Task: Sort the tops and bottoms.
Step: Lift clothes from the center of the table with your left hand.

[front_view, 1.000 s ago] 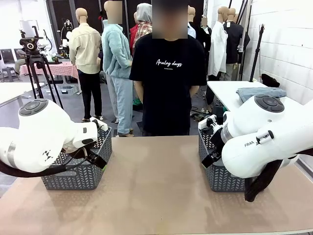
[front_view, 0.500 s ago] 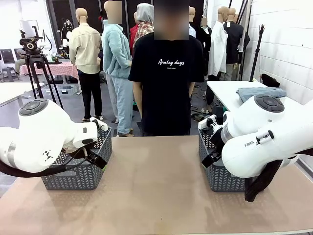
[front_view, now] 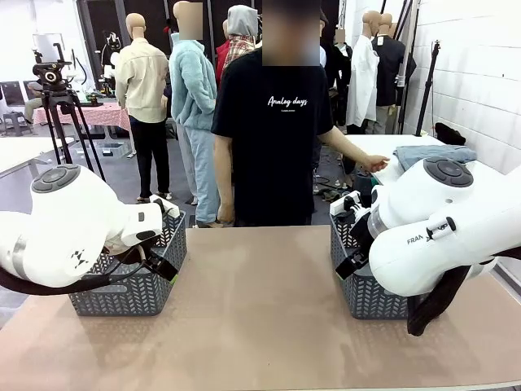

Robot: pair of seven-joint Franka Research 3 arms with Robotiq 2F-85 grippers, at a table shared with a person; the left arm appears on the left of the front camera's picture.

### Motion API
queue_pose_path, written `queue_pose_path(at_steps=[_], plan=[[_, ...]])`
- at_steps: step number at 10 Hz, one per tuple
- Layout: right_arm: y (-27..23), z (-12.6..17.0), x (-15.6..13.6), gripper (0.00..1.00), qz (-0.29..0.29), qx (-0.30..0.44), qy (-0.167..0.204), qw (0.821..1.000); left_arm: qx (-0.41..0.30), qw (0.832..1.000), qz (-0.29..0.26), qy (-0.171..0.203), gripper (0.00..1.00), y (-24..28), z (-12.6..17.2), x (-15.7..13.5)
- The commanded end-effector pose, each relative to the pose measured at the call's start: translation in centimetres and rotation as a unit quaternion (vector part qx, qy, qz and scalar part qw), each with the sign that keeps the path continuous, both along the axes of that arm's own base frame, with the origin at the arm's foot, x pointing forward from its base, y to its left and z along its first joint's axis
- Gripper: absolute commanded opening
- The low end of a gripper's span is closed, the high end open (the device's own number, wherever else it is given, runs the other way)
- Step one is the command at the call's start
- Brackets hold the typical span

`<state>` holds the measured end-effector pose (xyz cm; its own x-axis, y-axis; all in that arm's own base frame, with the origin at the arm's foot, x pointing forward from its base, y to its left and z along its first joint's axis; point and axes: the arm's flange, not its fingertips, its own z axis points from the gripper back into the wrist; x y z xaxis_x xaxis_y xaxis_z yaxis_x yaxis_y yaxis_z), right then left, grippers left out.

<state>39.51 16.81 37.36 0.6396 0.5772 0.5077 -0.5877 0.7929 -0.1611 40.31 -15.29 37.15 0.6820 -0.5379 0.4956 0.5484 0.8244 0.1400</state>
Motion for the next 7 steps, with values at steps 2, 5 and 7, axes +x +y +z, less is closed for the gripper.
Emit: queue_pose_path(at_steps=[2,5,7], plan=[[-0.01,0.00,0.01,1.00,0.000,0.000,0.000,1.000,-0.001,1.000,0.001,0.000,1.00,0.14,0.00,0.05],[-0.01,0.00,0.01,1.00,0.000,0.000,0.000,1.000,-0.001,1.000,0.001,0.000,1.00,0.14,0.00,0.05],[-0.01,0.00,0.01,1.00,0.000,0.000,0.000,1.000,-0.001,1.000,0.001,0.000,1.00,0.14,0.00,0.05]])
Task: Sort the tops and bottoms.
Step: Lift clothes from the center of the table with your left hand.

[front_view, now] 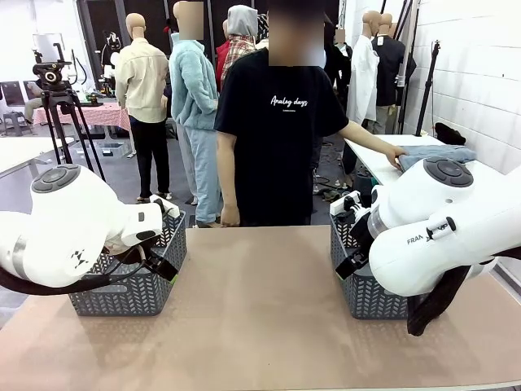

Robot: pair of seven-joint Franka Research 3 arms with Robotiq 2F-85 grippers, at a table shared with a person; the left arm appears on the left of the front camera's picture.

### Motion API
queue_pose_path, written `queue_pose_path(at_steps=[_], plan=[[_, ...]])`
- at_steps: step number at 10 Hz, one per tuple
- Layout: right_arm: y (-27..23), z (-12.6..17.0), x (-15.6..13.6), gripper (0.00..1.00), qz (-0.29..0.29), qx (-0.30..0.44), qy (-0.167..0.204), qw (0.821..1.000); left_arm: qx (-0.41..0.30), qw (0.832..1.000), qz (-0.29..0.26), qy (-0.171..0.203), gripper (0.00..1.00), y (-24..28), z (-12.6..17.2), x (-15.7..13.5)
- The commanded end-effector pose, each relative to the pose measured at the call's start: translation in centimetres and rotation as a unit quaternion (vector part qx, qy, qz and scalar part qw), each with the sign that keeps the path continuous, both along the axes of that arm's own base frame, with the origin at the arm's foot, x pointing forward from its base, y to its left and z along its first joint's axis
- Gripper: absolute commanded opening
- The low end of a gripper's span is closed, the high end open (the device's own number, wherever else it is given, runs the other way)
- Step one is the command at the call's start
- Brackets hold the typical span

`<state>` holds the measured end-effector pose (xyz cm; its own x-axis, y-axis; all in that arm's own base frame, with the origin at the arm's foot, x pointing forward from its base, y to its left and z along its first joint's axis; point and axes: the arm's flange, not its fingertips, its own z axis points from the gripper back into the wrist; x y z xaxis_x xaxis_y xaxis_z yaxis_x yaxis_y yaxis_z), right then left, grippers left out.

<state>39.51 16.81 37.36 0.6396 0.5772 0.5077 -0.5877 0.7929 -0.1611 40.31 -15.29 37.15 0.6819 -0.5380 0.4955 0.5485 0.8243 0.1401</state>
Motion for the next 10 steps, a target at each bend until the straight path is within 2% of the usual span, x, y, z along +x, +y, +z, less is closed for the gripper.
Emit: queue_pose_path(at_steps=[1,10], plan=[[-0.01,0.00,0.01,1.00,0.000,0.000,0.000,1.000,-0.001,1.000,0.002,0.000,1.00,0.15,0.00,0.05],[-0.01,0.00,0.01,1.00,0.000,0.000,0.000,1.000,-0.001,1.000,0.002,0.000,1.00,0.15,0.00,0.05]])
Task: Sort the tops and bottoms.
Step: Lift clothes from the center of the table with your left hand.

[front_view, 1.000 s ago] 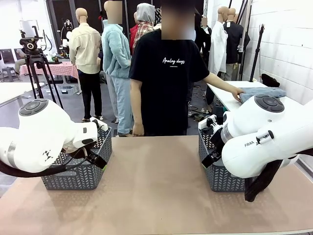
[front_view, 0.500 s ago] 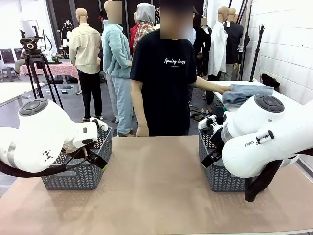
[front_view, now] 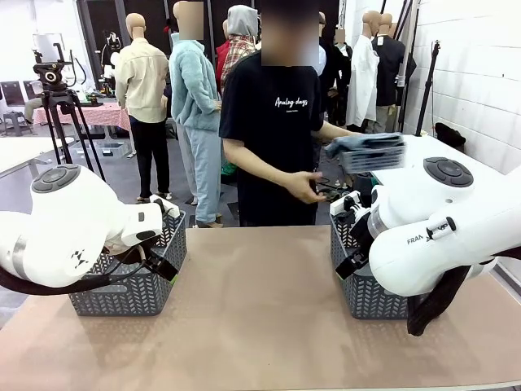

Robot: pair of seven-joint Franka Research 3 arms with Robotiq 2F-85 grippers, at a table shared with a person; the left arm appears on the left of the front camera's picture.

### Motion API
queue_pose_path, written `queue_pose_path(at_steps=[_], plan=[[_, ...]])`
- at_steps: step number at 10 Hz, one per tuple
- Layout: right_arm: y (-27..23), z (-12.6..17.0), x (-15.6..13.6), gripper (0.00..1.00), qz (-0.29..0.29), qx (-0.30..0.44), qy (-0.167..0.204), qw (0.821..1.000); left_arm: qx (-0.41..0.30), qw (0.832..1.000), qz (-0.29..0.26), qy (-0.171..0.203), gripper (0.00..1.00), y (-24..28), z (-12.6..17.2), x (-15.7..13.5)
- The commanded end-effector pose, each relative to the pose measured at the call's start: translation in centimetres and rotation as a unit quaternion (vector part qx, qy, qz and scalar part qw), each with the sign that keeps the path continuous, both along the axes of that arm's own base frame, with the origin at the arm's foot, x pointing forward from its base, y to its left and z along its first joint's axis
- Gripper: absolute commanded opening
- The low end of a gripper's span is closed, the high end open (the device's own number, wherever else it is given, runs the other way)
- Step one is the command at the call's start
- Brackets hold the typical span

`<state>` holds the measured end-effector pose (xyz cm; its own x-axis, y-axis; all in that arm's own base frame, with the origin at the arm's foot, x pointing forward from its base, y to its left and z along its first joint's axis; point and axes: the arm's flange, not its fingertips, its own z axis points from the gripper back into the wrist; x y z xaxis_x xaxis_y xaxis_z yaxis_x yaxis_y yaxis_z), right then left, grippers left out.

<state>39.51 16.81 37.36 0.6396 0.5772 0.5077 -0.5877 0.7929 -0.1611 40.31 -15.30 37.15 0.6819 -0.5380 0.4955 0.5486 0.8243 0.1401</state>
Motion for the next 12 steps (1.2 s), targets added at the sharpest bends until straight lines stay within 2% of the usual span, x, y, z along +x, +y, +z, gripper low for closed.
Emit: queue_pose_path(at_steps=[1,2,3,4,6,7,8,9,12], plan=[[0.0,0.0,0.0,1.00,0.000,0.000,0.000,1.000,-0.001,1.000,0.002,0.000,1.00,0.2,0.0,0.1],[-0.5,1.4,-0.2,1.00,-0.013,-0.007,-0.023,1.000,0.000,1.000,0.000,0.000,1.00,0.0,0.0,0.0],[-0.9,3.6,-0.6,1.00,-0.011,-0.002,-0.038,0.999,0.000,1.000,-0.007,-0.016,1.00,0.0,1.7,-1.0],[-1.9,5.8,-0.9,1.00,-0.015,0.009,-0.051,0.999,-0.001,1.000,-0.010,-0.014,1.00,0.3,3.5,-1.8],[-4.6,9.4,-1.5,1.00,-0.030,0.049,-0.067,0.996,-0.006,0.999,0.006,-0.043,1.00,2.5,7.3,-2.5],[-5.7,10.4,-1.9,1.00,-0.024,0.068,-0.056,0.996,-0.008,0.998,0.015,-0.053,1.00,3.8,9.2,-3.2],[-6.9,11.2,-2.4,1.00,-0.010,0.089,-0.041,0.995,-0.013,0.999,0.013,-0.045,1.00,5.4,11.1,-4.1],[-9.4,12.4,-2.9,1.00,0.007,0.129,-0.027,0.991,-0.064,0.995,0.026,-0.072,1.00,9.7,14.7,-6.7],[-9.8,12.8,-3.2,1.00,0.027,0.124,-0.008,0.992,-0.071,0.996,0.028,-0.057,1.00,10.9,14.6,-7.5]])
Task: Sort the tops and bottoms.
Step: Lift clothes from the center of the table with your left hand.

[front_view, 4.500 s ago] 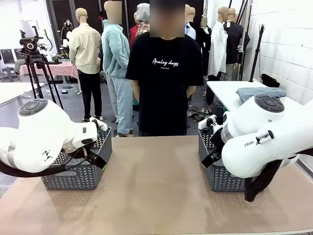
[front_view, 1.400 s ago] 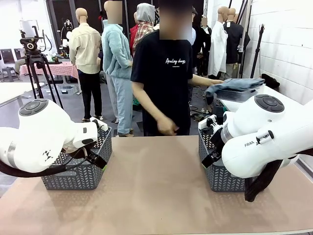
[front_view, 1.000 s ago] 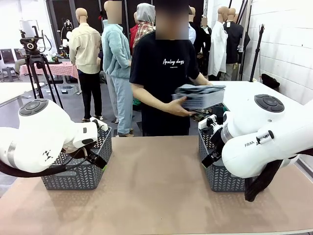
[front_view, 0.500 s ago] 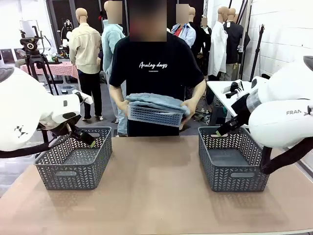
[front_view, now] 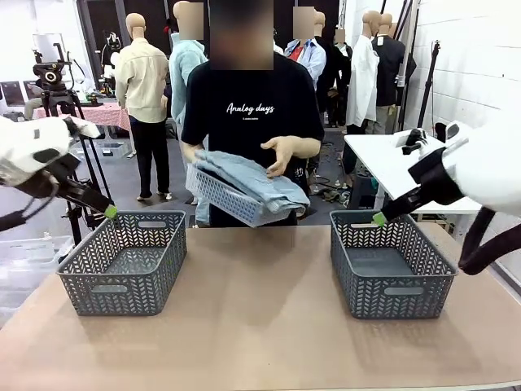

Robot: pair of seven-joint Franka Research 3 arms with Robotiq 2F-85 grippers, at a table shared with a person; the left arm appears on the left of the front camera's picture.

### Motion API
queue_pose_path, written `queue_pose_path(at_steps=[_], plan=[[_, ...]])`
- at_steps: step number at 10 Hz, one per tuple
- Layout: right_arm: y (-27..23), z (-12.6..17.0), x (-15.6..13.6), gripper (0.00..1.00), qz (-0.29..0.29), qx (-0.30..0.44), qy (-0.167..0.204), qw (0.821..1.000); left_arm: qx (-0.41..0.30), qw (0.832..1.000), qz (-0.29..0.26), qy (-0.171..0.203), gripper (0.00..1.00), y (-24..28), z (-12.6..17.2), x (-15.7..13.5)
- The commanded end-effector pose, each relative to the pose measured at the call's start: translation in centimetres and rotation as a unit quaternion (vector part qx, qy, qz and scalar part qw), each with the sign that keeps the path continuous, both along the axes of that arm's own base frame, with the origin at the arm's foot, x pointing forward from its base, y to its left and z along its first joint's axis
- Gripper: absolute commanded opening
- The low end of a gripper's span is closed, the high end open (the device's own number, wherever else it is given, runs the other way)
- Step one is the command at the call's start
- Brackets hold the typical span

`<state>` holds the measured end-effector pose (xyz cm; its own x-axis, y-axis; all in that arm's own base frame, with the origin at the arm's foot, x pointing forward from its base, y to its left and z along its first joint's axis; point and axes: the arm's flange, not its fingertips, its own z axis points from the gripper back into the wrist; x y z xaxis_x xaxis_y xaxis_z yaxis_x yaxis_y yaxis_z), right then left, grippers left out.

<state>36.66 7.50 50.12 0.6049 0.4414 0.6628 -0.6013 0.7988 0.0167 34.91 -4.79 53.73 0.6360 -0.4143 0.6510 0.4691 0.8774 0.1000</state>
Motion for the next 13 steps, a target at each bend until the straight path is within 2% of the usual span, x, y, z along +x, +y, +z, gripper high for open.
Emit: queue_pose_path(at_steps=[1,2,3,13], plan=[[-0.5,0.0,-0.2,1.00,0.022,-0.007,0.010,1.000,-0.008,1.000,-0.006,0.008,1.00,0.7,-2.0,-2.3],[0.0,-0.2,0.2,1.00,0.029,-0.015,0.017,0.999,-0.007,1.000,-0.011,0.012,1.00,0.5,-2.2,-2.1],[-0.3,0.2,-0.4,1.00,0.010,-0.001,0.007,1.000,-0.005,1.000,0.001,0.004,1.00,0.6,0.4,-0.5],[-0.3,0.2,-0.4,1.00,0.010,-0.001,0.007,1.000,-0.005,1.000,0.001,0.004,1.00,0.6,0.4,-0.5]])
